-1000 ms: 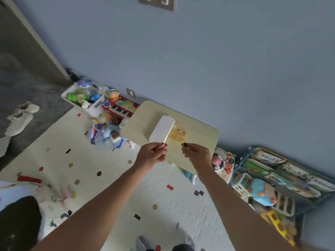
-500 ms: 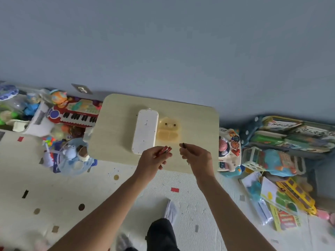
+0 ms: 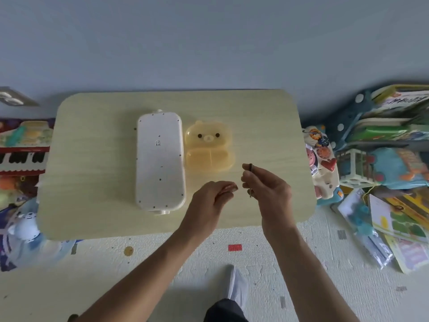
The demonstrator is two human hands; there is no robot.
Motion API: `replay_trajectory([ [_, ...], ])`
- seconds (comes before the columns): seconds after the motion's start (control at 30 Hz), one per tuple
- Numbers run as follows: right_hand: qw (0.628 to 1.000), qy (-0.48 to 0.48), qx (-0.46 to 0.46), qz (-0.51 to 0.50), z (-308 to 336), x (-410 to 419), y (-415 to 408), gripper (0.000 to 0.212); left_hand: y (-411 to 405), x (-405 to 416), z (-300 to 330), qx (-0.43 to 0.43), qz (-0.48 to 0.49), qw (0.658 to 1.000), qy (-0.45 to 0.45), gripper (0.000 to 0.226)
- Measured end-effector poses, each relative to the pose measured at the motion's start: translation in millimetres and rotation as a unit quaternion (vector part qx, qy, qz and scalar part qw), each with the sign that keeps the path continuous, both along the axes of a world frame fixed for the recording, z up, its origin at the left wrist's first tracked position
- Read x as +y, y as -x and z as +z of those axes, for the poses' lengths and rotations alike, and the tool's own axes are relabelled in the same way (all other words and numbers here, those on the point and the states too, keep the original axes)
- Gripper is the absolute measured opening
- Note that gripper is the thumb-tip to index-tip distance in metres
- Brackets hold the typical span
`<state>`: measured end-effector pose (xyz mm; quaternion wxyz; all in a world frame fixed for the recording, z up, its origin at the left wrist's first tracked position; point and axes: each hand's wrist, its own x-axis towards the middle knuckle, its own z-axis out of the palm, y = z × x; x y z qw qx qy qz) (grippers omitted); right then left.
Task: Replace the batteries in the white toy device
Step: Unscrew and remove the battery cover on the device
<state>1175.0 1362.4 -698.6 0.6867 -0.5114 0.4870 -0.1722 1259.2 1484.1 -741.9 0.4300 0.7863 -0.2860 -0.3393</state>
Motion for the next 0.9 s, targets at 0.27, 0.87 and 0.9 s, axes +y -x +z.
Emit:
replay_trajectory([
  [0.27, 0.995, 0.018, -0.071, -0.060, -50, -18, 0, 0.018, 1, 2, -76, -0.347, -0.105, 0.932, -0.016, 0.049],
  [0.87, 0.982, 0.049, -0.180, -0.041, -63, -19, -14, 0.030, -18, 10, -82, -0.318, -0.074, 0.944, 0.042, 0.049],
  [0.9, 0.981, 0.055, -0.182, -0.041, -60, -16, -14, 0.030, -18, 11, -82, -0.320, -0.072, 0.944, 0.047, 0.049],
])
